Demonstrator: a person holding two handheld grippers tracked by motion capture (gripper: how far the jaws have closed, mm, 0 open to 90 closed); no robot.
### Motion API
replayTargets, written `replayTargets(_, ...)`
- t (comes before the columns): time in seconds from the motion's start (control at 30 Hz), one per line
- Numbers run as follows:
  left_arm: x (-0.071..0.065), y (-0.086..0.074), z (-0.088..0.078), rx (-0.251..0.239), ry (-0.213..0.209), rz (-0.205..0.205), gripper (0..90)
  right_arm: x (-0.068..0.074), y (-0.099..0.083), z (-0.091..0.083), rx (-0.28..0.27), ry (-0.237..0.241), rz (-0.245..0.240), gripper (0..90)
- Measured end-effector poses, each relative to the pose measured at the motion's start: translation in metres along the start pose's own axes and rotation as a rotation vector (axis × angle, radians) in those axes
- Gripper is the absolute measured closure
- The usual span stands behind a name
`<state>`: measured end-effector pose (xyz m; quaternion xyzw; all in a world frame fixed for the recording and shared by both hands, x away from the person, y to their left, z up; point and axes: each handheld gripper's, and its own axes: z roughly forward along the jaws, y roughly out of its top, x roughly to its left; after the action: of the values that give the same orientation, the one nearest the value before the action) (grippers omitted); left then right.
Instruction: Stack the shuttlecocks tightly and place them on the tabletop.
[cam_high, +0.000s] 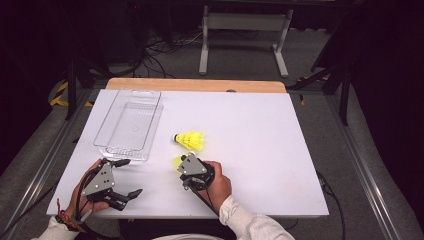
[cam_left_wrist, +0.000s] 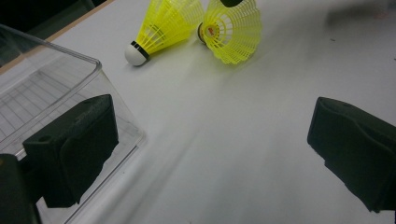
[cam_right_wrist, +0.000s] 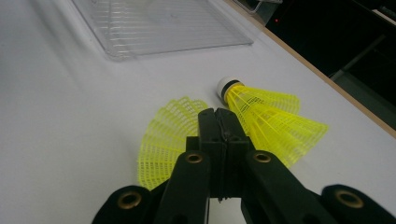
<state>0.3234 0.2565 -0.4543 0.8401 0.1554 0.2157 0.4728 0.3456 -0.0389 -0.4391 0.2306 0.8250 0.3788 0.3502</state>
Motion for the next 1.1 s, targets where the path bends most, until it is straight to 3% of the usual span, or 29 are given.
replayTargets(0.17,0.0,0.0,0.0,0.0,0.002,0.0,2.9,-0.006,0.001,-0.002,-0.001,-0.003,-0.004,90.0)
replayTargets(1.1,0.0,0.0,-0.001,-0.002,0.006,-0.001,2.9,-0.04,-0.001,-0.023,-0.048,0.054,0.085,90.0)
